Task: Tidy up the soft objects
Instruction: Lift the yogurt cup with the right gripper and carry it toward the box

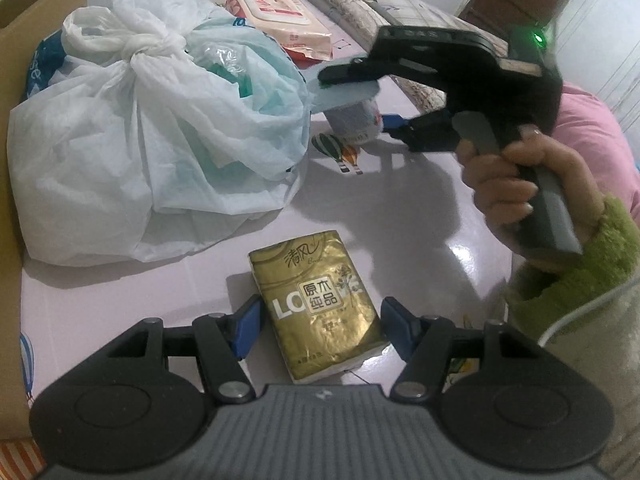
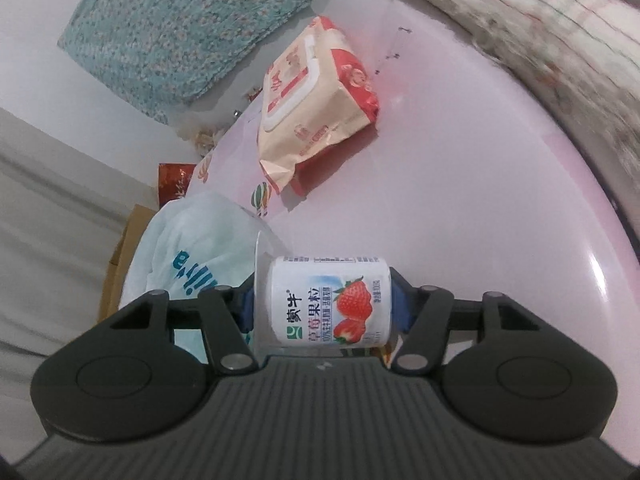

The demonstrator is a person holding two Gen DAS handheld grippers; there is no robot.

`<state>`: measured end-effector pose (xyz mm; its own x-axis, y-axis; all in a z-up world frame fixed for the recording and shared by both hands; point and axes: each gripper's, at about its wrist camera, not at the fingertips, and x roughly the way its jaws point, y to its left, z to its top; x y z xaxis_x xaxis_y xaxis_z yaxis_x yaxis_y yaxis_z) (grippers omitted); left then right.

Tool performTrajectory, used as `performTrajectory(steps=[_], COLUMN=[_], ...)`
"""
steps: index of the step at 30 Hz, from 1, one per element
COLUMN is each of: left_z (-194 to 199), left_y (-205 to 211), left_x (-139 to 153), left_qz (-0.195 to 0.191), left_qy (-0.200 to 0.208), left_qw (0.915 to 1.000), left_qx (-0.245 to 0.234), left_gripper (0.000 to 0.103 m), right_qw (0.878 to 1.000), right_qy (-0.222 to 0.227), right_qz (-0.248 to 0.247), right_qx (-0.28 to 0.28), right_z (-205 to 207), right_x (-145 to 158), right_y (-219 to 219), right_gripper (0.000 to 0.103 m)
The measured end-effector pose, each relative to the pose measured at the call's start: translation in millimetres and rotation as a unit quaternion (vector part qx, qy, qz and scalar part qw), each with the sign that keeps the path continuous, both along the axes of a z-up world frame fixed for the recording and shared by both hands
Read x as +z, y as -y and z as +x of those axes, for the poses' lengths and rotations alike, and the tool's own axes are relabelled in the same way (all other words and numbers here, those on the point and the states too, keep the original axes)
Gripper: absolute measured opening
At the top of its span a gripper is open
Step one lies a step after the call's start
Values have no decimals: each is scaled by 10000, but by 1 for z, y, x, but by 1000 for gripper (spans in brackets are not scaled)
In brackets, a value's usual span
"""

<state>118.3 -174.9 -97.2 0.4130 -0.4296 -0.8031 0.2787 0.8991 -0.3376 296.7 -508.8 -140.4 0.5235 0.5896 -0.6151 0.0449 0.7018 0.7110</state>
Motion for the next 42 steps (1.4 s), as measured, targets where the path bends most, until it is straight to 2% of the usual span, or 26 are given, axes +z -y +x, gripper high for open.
performTrajectory(steps=[4,9,13,16,20,25,30,33,35,37,42], left_z=[0,-3,-9,-15,-29,-53,-65,-61,-51,-33,25], left_y=[2,8,8,5,-7,-54,-122,-165,-189,-209,-238], left_x=[-1,-3,-2,4,27,75,127,143,146,141,110], left_qz=[17,94,81,-53,-291,-704,-464,-362,-184,-59,-211], left_qy=[15,109,187,222,378,732,1272,1479,1537,1439,735], left_qw=[10000,9999,9998,9997,9988,9946,9874,9799,9756,9750,9848], left_qx=[14,21,66,64,66,221,819,1289,1556,1691,1559], left_gripper=[65,64,64,64,63,64,64,64,64,64,64], right_qw=[9988,9949,9867,9778,9728,9714,9698,9683,9669,9661,9675], right_qy=[-206,-432,-505,-500,-423,-424,-472,-482,-475,-466,-402], right_qz=[441,899,1514,1969,2178,2214,2259,2329,2396,2443,2433], right_qx=[-81,-141,-291,-505,-666,-741,-784,-766,-735,-699,-564], right_z=[-24,-79,-124,-148,-165,-169,-164,-163,-159,-156,-143], right_x=[-2,-5,-12,-19,-24,-25,-27,-25,-23,-19,-4], right_y=[15,36,50,59,64,65,62,56,47,38,10], right_gripper=[59,59,59,59,60,60,60,60,60,60,60])
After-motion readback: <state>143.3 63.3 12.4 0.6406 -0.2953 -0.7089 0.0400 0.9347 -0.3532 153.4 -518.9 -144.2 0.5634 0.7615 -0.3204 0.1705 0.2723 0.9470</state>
